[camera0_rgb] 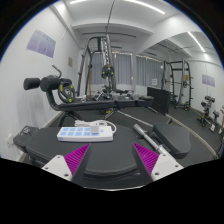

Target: Unplug charger

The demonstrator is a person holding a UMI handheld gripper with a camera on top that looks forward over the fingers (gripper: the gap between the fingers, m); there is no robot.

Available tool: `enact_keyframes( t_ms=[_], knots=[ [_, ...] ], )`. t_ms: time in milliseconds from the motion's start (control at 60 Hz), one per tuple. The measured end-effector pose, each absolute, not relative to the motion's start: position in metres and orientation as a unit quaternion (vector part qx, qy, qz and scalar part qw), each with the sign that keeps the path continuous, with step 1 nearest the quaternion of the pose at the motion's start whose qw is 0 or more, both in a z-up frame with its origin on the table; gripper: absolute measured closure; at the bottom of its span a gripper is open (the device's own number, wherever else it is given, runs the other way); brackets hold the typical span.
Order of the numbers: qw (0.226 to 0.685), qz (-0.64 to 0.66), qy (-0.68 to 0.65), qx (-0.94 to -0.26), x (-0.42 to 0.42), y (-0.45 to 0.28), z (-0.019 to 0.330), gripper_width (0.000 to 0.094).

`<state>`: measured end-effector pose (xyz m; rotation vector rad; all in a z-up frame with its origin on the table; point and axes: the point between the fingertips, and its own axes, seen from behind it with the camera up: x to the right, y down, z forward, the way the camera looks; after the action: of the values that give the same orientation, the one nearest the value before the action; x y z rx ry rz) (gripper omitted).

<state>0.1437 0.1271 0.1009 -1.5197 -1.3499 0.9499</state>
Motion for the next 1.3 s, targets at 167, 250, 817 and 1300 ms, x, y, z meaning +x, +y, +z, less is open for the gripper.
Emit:
enact_keyframes(
  t_ms=[167,250,817,1300],
  knots=[
    [0.434,0.393,-0.552,-0.594,0.136,0.116,0.104,0.0077],
    [0.424,0.403,-0.556,-0.591,0.123,0.102,0.100,0.0077],
    [0.424,0.403,-0.581,-0.565,-0.042,0.064,0.061,0.0080],
    [0.410,0.404,-0.572,-0.585,-0.111,0.069,0.043,0.0716]
  ],
)
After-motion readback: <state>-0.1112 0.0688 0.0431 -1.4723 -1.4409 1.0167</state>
